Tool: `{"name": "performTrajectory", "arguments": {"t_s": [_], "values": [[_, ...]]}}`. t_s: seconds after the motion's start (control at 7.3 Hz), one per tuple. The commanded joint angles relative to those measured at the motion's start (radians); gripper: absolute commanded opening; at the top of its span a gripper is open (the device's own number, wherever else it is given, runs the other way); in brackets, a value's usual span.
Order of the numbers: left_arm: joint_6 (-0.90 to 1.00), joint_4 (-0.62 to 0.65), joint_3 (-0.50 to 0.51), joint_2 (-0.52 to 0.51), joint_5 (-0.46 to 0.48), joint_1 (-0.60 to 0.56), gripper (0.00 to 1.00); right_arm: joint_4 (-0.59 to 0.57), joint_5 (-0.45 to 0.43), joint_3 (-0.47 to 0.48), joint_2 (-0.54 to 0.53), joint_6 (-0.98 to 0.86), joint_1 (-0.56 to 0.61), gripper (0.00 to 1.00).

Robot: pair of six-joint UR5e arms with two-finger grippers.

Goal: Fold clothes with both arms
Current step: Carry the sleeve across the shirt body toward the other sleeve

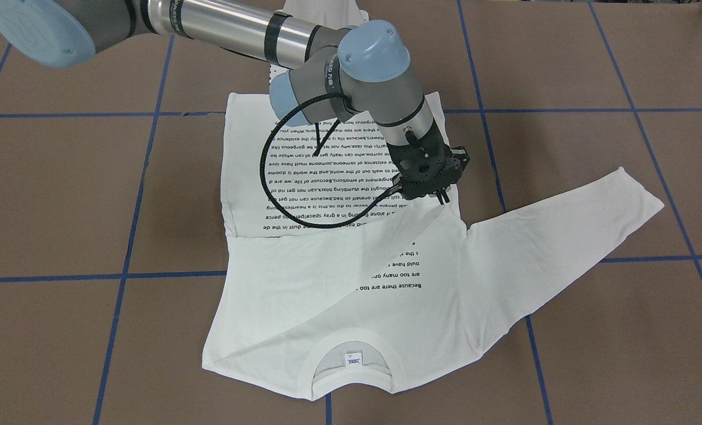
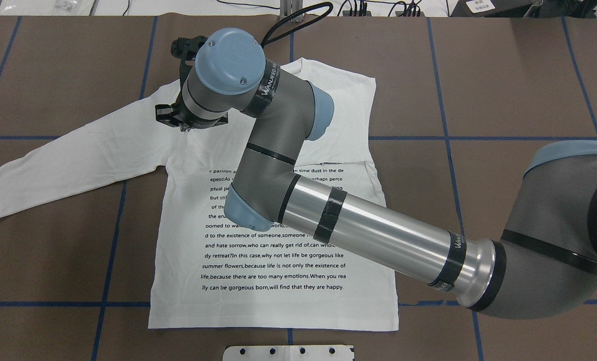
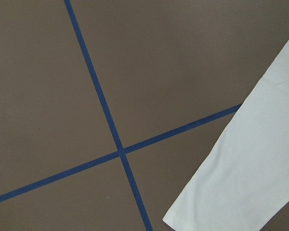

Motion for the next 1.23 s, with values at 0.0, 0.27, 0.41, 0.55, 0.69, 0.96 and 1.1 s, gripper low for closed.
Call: {"name": "performTrajectory", "arguments": {"t_s": [0.0, 0.27, 0.41, 0.55, 0.69, 0.96, 1.1], "values": [[0.000, -0.001, 0.002, -0.002, 0.000, 0.000, 1.00, 0.052, -0.048, -0.081, 0.046, 0.001, -0.010, 0.08], [0.000, -0.001, 0.002, -0.004, 0.000, 0.002, 1.00, 0.057, -0.184, -0.089, 0.057, 0.011, -0.051, 0.99], [0.000, -0.001, 0.008, -0.008, 0.000, 0.000, 1.00, 0.057, -0.185, -0.089, 0.060, 0.012, -0.051, 1.00], [0.000, -0.001, 0.010, -0.009, 0.000, 0.000, 1.00, 0.057, -0.186, -0.087, 0.060, 0.012, -0.051, 1.00], [-0.002, -0.003, 0.011, -0.012, 0.001, 0.002, 1.00, 0.052, -0.188, -0.087, 0.060, 0.018, -0.051, 1.00], [-0.146, -0.016, 0.039, -0.053, 0.001, 0.005, 1.00, -0.054, -0.180, -0.055, 0.057, 0.047, -0.041, 0.99], [-0.254, -0.101, 0.057, -0.042, 0.007, 0.014, 1.00, -0.216, -0.138, 0.009, 0.046, 0.040, -0.015, 1.00]]}}
